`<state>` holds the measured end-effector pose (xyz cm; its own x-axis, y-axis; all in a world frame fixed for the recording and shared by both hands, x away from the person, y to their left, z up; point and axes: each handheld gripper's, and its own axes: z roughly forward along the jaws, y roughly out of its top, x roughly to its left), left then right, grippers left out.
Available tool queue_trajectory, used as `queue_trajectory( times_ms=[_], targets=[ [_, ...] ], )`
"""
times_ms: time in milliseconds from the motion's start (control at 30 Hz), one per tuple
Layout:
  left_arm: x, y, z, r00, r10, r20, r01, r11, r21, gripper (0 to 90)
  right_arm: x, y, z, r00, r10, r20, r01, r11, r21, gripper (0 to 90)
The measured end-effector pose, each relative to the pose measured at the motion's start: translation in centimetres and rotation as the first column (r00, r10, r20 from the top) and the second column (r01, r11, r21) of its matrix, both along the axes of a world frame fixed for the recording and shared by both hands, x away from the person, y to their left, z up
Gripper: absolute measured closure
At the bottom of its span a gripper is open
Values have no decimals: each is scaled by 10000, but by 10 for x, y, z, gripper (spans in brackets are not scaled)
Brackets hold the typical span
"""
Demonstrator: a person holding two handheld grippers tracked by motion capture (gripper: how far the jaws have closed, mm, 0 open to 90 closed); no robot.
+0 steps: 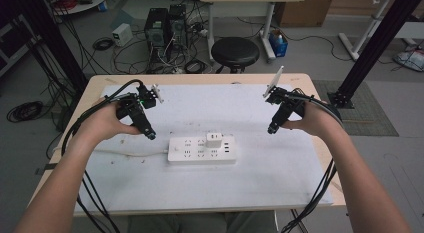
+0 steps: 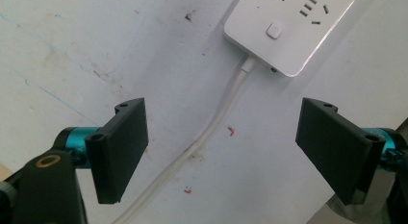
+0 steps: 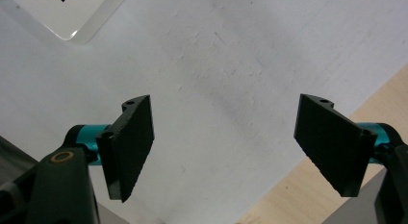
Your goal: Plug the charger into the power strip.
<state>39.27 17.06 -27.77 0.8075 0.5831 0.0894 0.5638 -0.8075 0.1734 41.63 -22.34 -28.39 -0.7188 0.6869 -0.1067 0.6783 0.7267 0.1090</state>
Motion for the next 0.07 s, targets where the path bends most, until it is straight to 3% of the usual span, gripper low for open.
queue_trajectory(
  times_ms=[67],
  targets=[
    [0,2,-1,10000,42,25,-42,10000,-64,187,0,-1,-1,10000,16,-33,-16,10000,-58,214]
  ],
)
